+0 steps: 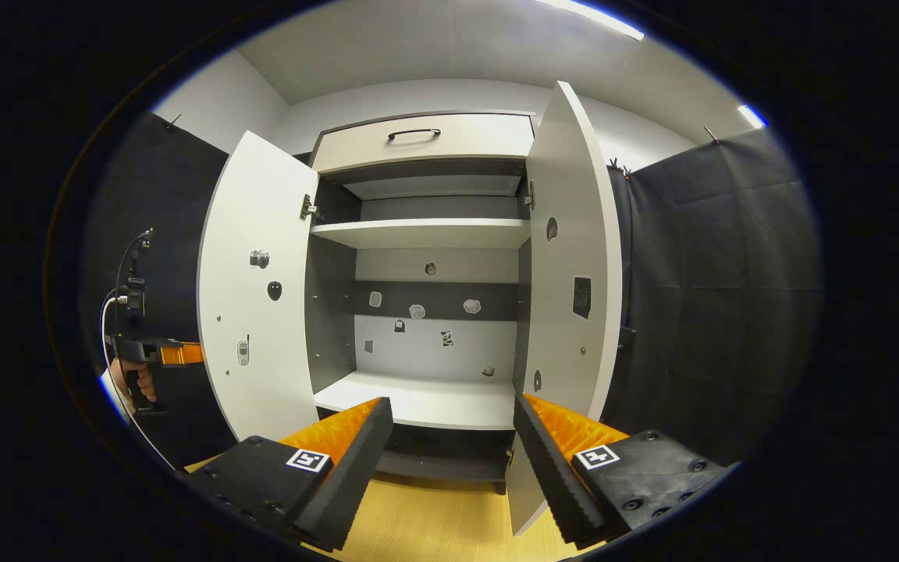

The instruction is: Open the right door of the double-door shoe cabinet with the right hand, and open the left door with the left hand.

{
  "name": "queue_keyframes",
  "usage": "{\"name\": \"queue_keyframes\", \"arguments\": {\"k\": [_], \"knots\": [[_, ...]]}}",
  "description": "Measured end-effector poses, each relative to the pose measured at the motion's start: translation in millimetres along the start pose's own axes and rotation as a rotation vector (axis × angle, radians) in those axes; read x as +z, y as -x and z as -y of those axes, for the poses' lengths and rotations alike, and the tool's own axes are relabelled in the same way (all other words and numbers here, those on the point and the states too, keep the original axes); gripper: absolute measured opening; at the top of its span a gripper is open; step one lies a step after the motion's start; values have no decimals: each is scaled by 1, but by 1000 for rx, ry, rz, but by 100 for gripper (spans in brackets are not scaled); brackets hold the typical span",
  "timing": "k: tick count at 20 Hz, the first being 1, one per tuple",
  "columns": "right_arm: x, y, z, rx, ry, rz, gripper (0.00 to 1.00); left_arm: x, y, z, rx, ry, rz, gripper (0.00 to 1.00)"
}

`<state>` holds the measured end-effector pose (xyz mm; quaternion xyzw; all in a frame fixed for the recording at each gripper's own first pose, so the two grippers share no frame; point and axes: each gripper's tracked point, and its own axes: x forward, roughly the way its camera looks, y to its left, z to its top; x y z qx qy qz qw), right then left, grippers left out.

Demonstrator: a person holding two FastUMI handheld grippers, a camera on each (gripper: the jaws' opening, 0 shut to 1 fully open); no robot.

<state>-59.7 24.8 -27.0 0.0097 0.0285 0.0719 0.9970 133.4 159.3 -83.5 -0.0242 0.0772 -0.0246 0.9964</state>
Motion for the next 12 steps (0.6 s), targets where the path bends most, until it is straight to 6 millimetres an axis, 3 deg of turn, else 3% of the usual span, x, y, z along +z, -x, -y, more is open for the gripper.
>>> {"name": "queue_keyframes", "arguments": {"k": [7, 10, 12], "knots": [[-4, 1, -1, 2, -16, -13, 98, -3, 10, 2, 35, -45, -1, 12], [-3, 3, -1, 2, -15, -11, 98, 2, 19, 3, 39, -51, 5, 17], [-2, 5, 0, -1, -13, -8, 100, 4, 26, 4, 44, -60, 6, 27]]}}
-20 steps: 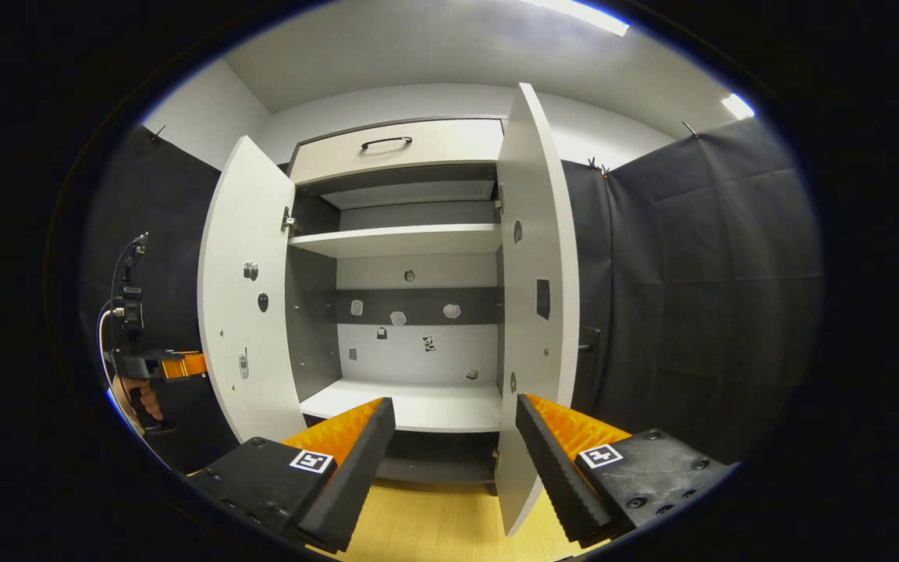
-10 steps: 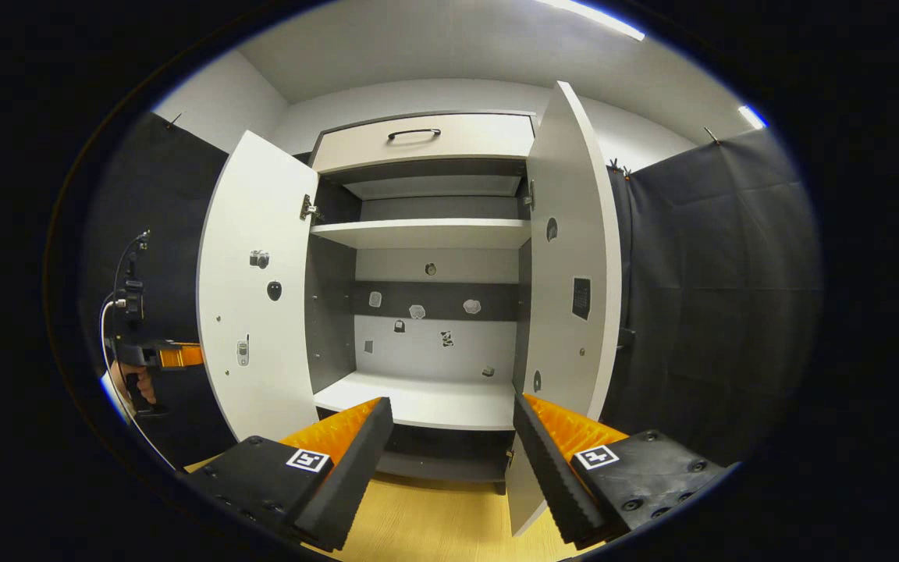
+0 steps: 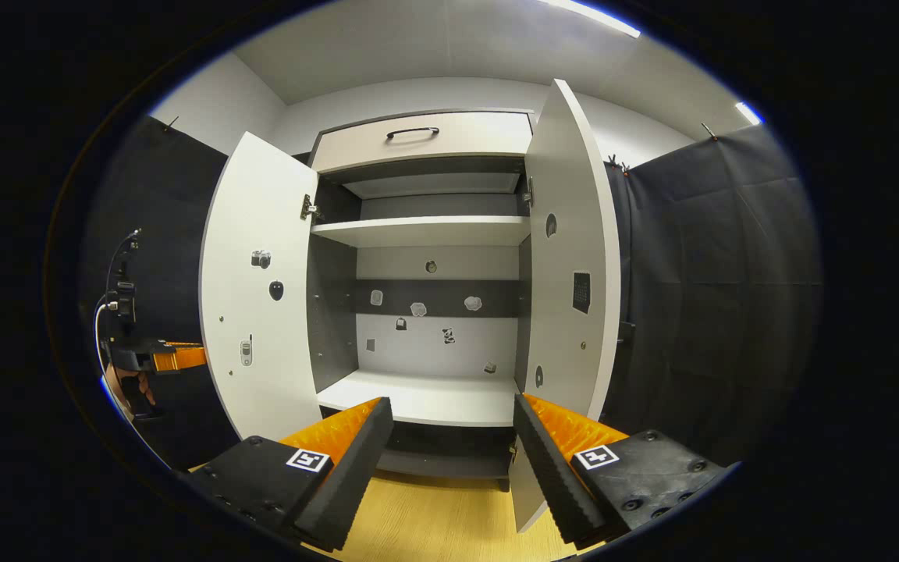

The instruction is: Open the right door of the double-door shoe cabinet with the right hand, and open the left door with the left hand.

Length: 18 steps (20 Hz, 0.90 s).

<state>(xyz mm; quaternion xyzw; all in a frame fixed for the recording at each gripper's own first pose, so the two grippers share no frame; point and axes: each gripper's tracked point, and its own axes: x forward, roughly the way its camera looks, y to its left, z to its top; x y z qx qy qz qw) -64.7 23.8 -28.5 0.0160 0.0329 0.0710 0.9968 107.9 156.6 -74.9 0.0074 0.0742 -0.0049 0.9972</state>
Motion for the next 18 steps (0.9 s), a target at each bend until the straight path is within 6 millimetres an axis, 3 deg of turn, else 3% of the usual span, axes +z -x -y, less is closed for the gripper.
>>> {"name": "queue_keyframes", "arguments": {"k": [2, 5, 8, 12, 18], "knots": [[0, 2, 2, -8, 2, 2, 98, 4, 7, -2, 24, -21, 3, 41], [1, 3, 2, -9, -4, 0, 98, 7, 17, -4, 56, -53, 2, 70], [0, 5, 3, -8, -5, -3, 98, 9, 28, 11, 24, -20, 7, 95], [1, 7, 0, -3, -20, -3, 100, 21, 45, 25, 13, 1, 50, 97], [7, 7, -4, -2, -24, 12, 98, 26, 55, 55, 11, 6, 50, 97]]}}
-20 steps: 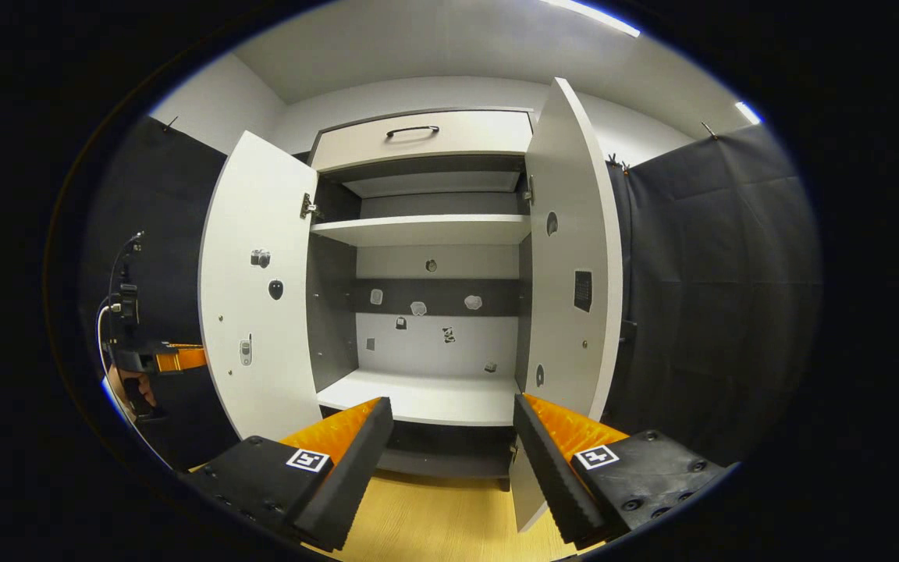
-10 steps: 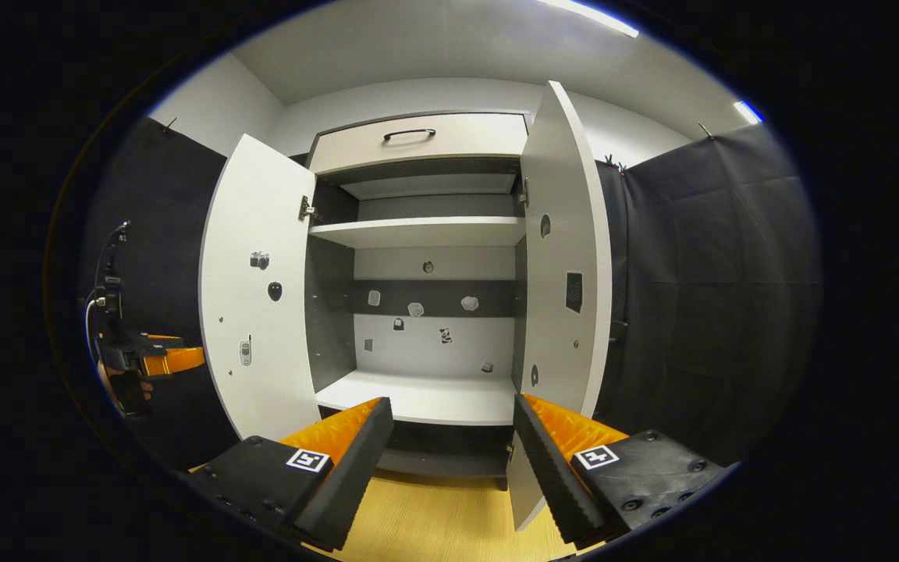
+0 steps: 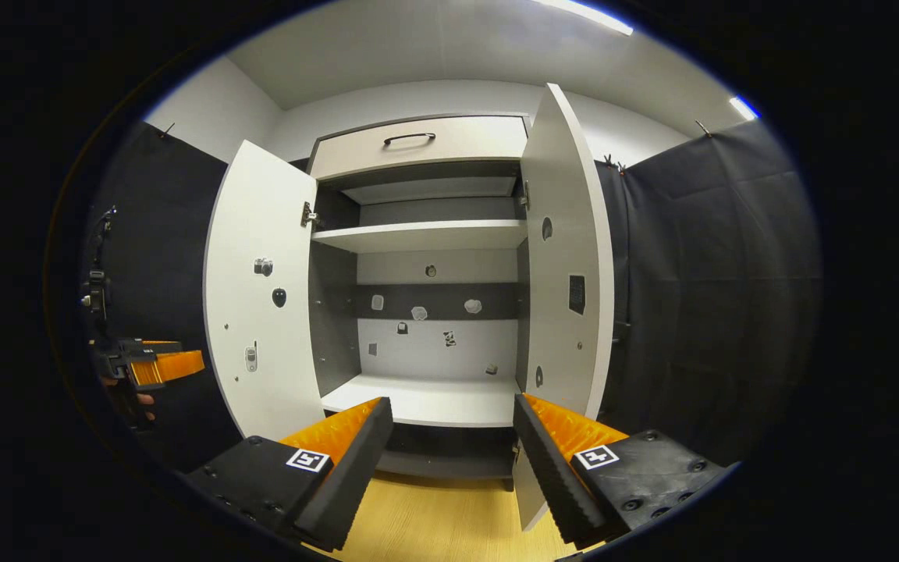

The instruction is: Open the right door of the double-door shoe cabinet with the right hand, and open the left door with the left hand.

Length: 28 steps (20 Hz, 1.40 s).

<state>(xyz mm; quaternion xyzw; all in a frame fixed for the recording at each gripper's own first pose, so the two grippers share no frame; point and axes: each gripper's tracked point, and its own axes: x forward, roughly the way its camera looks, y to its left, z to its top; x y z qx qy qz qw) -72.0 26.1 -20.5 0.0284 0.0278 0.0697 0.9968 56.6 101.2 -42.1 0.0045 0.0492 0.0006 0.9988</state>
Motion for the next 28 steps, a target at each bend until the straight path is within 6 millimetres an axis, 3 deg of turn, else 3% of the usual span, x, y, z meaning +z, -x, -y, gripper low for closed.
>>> {"name": "queue_keyframes", "arguments": {"k": [6, 13, 28], "knots": [[6, -1, -3, -1, 3, 10, 98, 13, 6, 25, 30, 40, 26, 97], [6, 0, -11, 11, -4, 15, 98, 4, 7, 58, -4, 51, 4, 97], [6, -2, -15, 23, -15, 17, 98, 8, 8, 74, -30, 18, 14, 97]]}}
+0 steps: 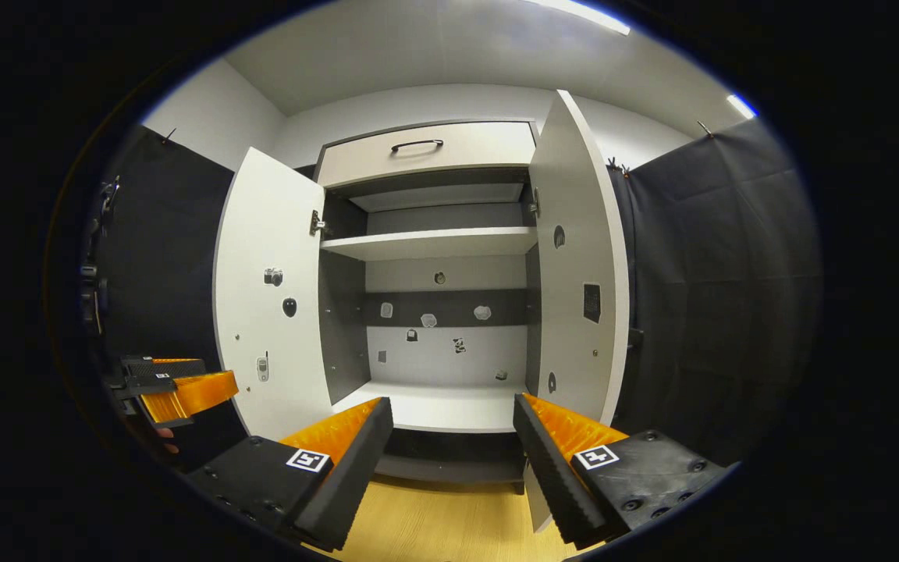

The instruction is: Open the right door of the double-door shoe cabinet with the right hand, and open the left door with the left hand.

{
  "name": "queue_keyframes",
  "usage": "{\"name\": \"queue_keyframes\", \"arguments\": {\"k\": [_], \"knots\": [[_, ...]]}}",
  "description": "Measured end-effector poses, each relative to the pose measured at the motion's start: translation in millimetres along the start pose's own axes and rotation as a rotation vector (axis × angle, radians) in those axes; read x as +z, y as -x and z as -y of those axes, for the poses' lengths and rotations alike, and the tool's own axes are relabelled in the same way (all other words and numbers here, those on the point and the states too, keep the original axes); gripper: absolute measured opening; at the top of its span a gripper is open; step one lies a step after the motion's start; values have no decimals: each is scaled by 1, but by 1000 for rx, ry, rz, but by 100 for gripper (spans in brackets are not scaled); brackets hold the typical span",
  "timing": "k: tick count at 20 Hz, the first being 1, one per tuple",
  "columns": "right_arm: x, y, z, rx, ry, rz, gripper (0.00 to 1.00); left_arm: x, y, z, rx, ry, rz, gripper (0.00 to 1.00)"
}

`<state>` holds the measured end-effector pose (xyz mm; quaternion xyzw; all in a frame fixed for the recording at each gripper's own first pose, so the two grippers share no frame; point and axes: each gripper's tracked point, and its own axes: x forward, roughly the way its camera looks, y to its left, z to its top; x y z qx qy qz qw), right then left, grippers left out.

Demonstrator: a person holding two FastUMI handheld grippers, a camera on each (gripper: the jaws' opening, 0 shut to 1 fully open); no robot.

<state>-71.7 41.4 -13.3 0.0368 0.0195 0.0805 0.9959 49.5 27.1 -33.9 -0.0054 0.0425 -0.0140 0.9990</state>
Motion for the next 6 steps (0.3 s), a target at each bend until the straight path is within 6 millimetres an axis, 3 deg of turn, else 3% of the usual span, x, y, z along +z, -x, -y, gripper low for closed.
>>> {"name": "queue_keyframes", "arguments": {"k": [6], "knots": [[0, 1, 2, 0, -3, -1, 98, 0, 1, 0, 1, -7, -3, 97]]}}
